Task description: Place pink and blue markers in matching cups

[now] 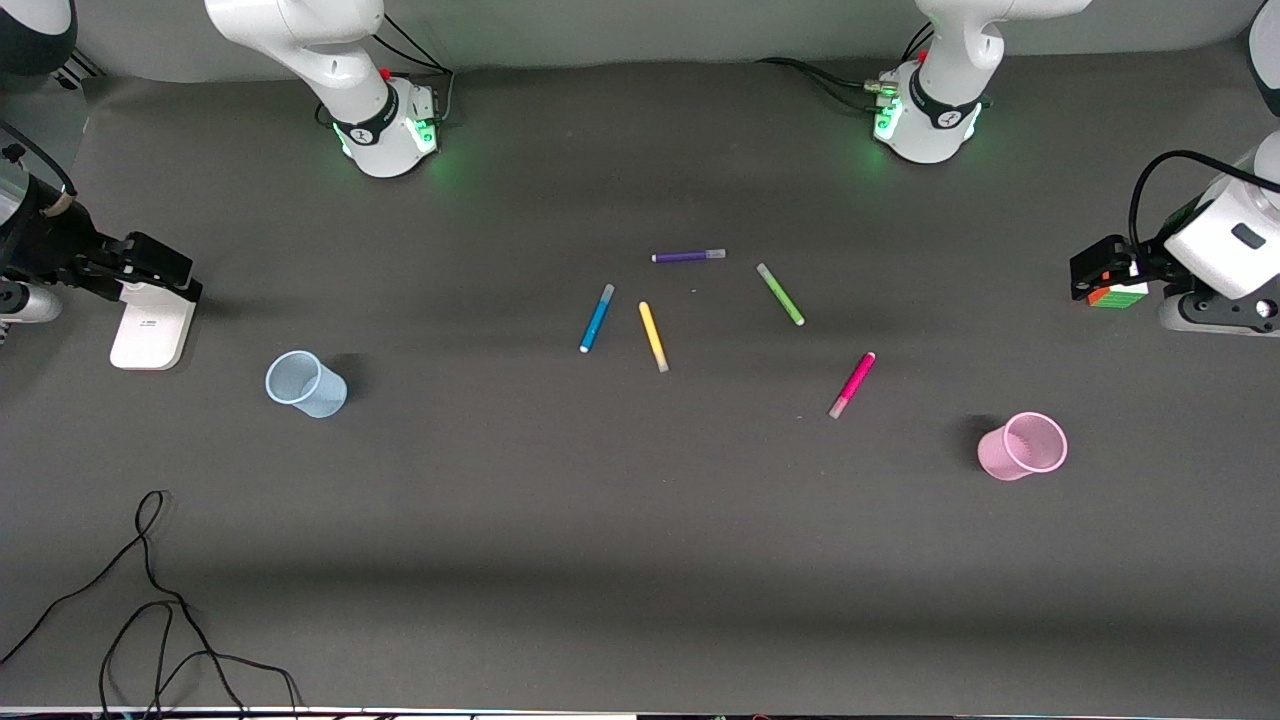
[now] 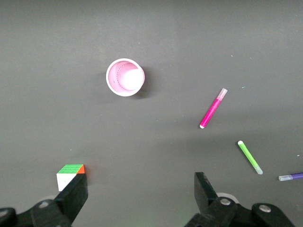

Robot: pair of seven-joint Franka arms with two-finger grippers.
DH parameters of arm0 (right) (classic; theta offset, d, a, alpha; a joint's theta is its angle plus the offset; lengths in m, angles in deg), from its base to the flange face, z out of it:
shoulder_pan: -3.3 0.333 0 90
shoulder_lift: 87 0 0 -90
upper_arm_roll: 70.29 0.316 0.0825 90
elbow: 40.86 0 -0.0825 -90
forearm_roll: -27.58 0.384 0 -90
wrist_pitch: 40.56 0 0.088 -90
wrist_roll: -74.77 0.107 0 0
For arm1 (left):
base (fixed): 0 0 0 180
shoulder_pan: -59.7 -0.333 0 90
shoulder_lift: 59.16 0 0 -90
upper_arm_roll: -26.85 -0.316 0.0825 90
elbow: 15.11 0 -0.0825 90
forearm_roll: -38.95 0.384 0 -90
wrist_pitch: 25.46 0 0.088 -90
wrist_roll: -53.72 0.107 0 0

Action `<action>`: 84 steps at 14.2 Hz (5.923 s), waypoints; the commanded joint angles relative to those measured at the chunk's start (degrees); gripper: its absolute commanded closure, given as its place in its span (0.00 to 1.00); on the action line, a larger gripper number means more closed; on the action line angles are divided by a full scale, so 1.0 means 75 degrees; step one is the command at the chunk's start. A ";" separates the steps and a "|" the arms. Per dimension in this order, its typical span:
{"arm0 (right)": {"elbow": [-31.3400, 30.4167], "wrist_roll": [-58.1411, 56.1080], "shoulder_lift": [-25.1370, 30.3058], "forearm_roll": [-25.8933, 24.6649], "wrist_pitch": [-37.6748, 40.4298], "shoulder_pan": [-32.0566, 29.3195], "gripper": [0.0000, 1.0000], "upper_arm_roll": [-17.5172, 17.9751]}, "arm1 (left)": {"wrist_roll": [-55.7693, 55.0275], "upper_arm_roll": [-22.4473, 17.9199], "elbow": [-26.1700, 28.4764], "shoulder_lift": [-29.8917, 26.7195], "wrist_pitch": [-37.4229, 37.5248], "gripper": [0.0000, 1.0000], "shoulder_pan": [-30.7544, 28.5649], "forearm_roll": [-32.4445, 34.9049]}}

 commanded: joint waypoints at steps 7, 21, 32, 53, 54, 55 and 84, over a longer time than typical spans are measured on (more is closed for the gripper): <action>0.0136 0.0119 -0.0683 0.0094 0.0630 0.0467 0.00 -0.0033 | 0.0001 -0.0026 -0.0356 0.0160 0.0162 0.00 0.0103 -0.0060; 0.2574 0.4150 -0.6332 0.2648 0.0436 0.2998 0.01 0.0143 | -0.1699 0.1603 -0.0285 0.0980 -0.0225 0.00 0.0443 -0.0306; 0.2633 0.4655 -0.7683 0.3586 -0.0832 0.3668 0.10 0.0271 | -0.1312 0.1614 0.3284 0.0487 -0.3535 0.01 0.0606 -0.0131; 0.2644 0.4491 -0.7026 0.3516 0.0199 0.3246 1.00 0.0237 | -0.0890 0.1614 0.4437 0.3125 -0.7081 0.43 0.0689 0.0479; 0.2621 0.4422 -0.7049 0.3504 0.0199 0.3246 0.95 0.0248 | -0.0902 0.1614 0.4425 0.3090 -0.6929 0.57 0.0677 0.0467; 0.2586 0.4247 -0.7096 0.3516 0.0199 0.3293 0.33 0.0260 | -0.0925 0.1614 0.4391 0.3043 -0.6754 0.71 0.0677 0.0467; 0.2527 0.4291 -0.7462 0.3762 -0.0491 0.3855 1.00 -0.0102 | -0.0515 0.1532 -0.4597 0.5595 0.3796 1.00 -0.1561 0.1591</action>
